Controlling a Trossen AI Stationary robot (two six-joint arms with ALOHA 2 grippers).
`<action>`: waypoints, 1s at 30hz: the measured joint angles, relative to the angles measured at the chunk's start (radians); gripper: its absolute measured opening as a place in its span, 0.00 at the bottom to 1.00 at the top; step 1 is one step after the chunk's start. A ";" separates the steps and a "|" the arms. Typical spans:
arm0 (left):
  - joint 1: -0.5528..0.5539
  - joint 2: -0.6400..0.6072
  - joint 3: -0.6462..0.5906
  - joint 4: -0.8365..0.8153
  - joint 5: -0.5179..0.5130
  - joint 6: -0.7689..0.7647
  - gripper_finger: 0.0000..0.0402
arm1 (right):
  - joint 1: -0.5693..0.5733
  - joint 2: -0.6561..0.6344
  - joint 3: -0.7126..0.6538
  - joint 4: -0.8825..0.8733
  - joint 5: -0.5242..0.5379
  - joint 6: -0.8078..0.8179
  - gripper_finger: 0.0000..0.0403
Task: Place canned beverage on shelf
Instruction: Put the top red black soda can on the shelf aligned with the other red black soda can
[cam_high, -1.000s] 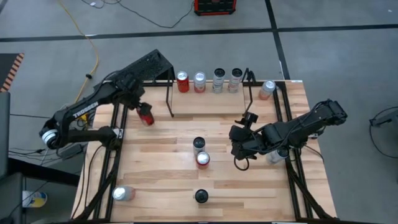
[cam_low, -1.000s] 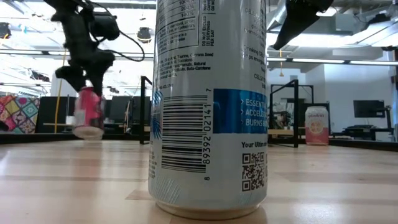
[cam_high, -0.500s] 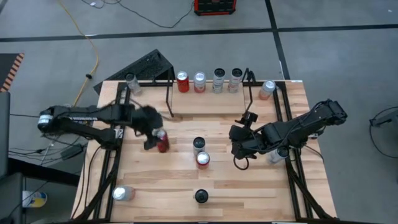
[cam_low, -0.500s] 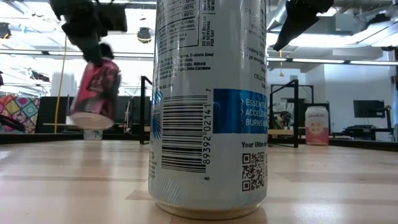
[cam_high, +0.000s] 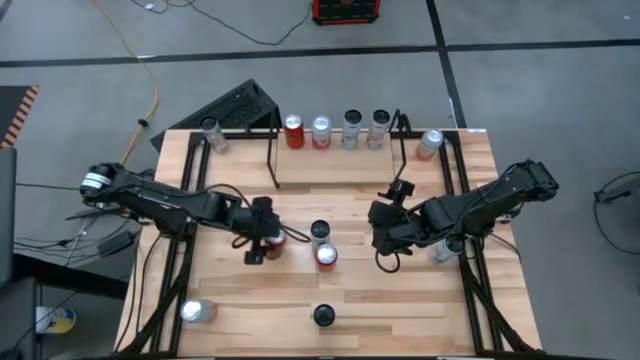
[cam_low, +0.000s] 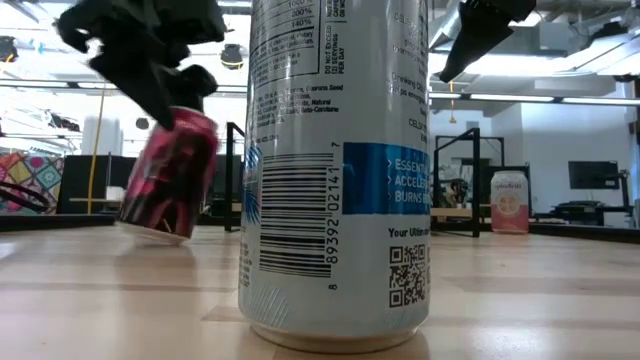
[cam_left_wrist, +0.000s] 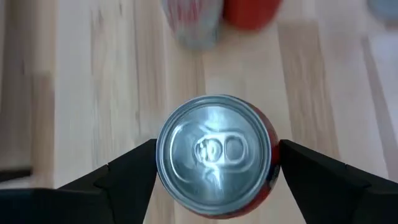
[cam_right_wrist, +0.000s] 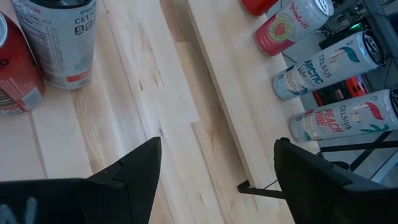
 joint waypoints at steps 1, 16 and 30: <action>-0.004 0.017 0.000 0.003 0.001 -0.002 0.78 | 0.000 0.000 0.000 0.000 0.000 0.000 0.72; -0.004 0.057 0.066 -0.005 0.116 -0.070 0.78 | 0.000 0.000 0.000 -0.019 0.001 -0.004 0.72; 0.039 0.054 0.206 -0.594 0.097 -0.501 0.79 | 0.000 0.000 0.000 -0.010 0.000 0.000 0.72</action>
